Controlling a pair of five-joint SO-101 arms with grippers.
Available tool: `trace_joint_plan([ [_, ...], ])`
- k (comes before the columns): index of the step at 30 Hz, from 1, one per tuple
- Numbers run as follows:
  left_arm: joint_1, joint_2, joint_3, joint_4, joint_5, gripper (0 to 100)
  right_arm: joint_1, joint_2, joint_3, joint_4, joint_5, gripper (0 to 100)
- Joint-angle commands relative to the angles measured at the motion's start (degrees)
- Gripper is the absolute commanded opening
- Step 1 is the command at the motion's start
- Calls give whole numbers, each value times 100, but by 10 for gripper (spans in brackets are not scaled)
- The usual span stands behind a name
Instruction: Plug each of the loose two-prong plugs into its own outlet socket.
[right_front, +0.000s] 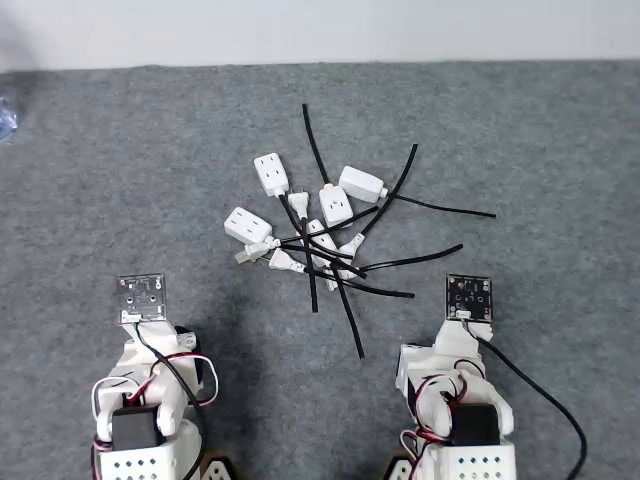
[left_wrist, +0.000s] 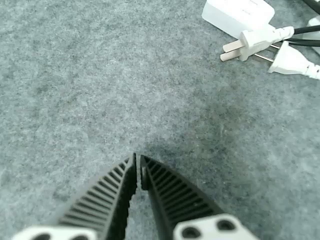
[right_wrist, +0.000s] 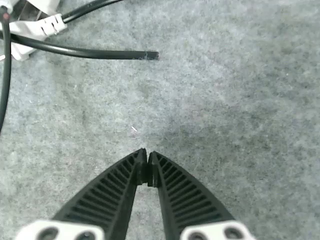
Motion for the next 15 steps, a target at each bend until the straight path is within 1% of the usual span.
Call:
trace_joint_plan([
  [1, 18, -79, -40, 9, -44, 12, 13, -57, 97, 66, 26, 9],
  [5, 44, -79, -40, 0, -44, 12, 13, -57, 97, 66, 26, 9],
  [11, 677, -79, -40, 9, -44, 12, 13, -57, 97, 66, 26, 9],
  [15, 791, -79, -40, 9, -35, 12, 13, -57, 97, 66, 26, 9],
])
